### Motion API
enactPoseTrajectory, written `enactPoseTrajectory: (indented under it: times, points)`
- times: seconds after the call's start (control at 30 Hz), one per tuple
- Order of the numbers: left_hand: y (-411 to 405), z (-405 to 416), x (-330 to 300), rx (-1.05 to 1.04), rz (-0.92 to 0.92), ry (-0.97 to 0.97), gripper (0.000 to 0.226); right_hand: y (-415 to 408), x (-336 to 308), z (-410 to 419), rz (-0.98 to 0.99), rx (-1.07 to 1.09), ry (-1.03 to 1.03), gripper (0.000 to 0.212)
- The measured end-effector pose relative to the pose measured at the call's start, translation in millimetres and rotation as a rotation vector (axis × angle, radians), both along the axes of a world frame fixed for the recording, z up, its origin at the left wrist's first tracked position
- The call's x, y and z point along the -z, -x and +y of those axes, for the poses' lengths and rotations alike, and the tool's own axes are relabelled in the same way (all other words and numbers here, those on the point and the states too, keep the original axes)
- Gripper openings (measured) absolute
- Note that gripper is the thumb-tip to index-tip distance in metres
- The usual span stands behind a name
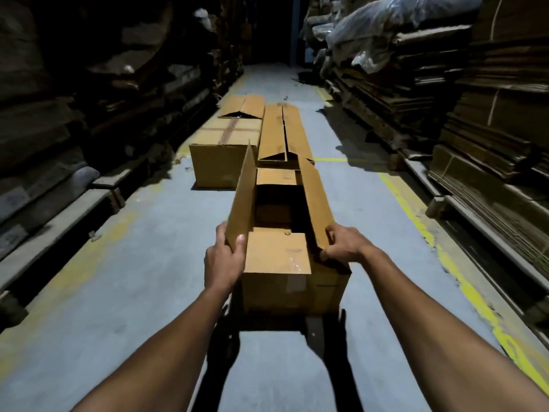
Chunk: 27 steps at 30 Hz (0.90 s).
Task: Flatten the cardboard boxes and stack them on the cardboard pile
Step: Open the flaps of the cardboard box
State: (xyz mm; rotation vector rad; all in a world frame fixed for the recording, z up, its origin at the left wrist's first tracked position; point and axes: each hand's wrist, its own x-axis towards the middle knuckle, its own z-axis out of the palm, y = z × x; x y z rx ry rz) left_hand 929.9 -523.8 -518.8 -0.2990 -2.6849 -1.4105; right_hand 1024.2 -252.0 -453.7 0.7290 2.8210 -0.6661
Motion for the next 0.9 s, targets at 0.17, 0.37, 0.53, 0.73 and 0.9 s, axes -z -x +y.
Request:
enactPoseTrajectory:
  times: [0.17,0.37,0.53,0.73,0.9]
  points:
    - [4.6,-7.5,-3.2,-0.178,-0.102,-0.115,0.066,-2.4,-31.1,12.1,0.128,0.159,0.182,0.071]
    - [12.9,-0.9,0.5,-0.245,-0.217,-0.244,0.07,4.7,-46.1,11.3,0.446,0.399,-0.178,0.078]
    - [24.7,-7.2,14.1,-0.402,-0.452,-0.527,0.075,8.5,-21.3,-3.7,0.169,0.237,-0.767,0.035]
    - [29.6,-10.0,18.8,-0.447,-0.444,-0.555,0.076,-0.3,38.0,11.0,-0.143,0.312,-0.415,0.065]
    - [34.4,-2.9,12.4,-0.312,-0.511,-0.541,0.045,4.6,58.8,-0.8,-0.092,0.1,-0.171,0.063]
